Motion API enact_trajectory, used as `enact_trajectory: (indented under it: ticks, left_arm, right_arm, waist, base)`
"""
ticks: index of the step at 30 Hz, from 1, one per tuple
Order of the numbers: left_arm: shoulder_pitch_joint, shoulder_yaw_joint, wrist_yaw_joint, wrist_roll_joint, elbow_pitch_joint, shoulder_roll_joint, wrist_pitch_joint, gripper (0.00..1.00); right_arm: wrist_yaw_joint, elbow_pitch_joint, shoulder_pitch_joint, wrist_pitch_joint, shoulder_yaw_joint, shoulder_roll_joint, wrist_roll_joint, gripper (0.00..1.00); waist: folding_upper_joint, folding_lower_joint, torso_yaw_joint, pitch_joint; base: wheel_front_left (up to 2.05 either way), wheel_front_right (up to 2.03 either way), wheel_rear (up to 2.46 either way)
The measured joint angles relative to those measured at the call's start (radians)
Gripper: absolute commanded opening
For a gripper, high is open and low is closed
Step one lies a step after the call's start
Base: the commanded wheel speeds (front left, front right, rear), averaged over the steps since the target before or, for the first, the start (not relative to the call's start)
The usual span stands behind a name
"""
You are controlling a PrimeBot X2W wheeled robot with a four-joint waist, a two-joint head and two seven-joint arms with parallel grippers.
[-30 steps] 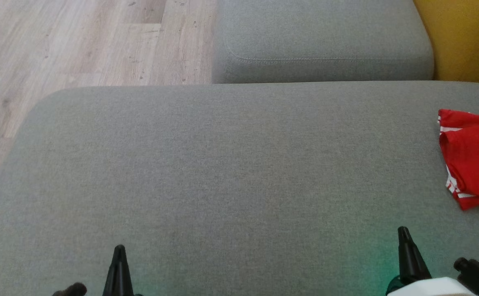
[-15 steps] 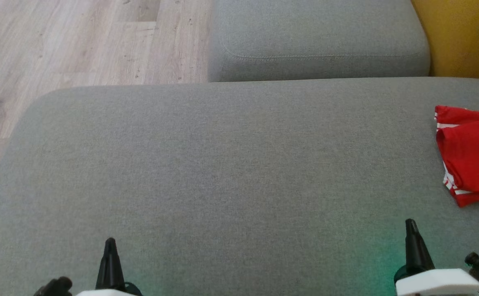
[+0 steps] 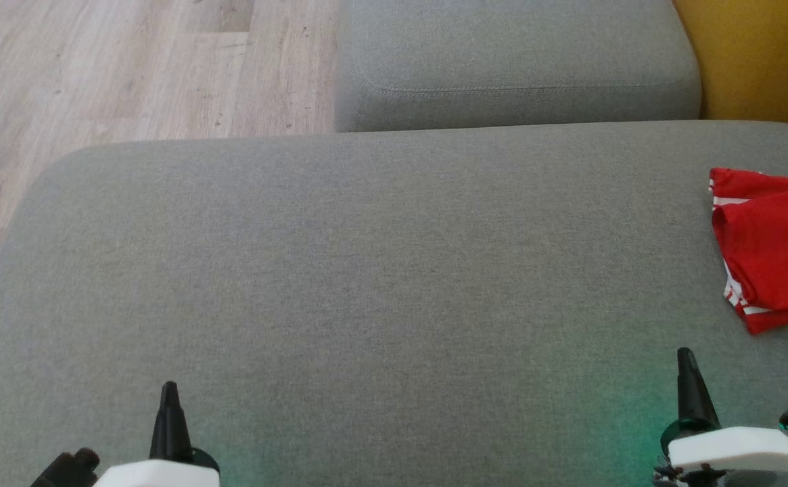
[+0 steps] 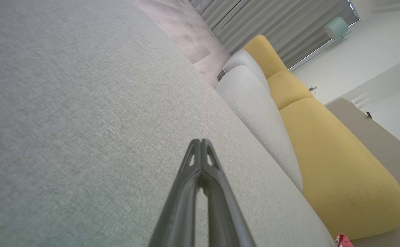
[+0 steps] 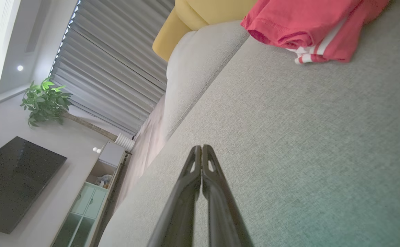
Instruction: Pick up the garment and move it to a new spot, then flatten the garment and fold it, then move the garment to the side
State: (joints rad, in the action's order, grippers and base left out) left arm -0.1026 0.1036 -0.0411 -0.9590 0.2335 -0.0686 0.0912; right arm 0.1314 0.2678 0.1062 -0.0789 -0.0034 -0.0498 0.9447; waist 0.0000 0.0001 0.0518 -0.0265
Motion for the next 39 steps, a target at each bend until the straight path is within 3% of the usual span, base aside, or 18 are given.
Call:
enact_trajectory:
  ticks: [39]
  left_arm:
    - [0.095, -0.087, -0.049, -0.445, 0.025, 0.000, -0.109, 0.00]
  right_arm:
    - [0.000, 0.004, -0.107, 0.105, -0.063, -0.004, 0.446, 0.00]
  waist:
    - [0.0000, -0.0001, -0.034, 0.020]
  base:
    - [0.00, 0.00, 0.00]
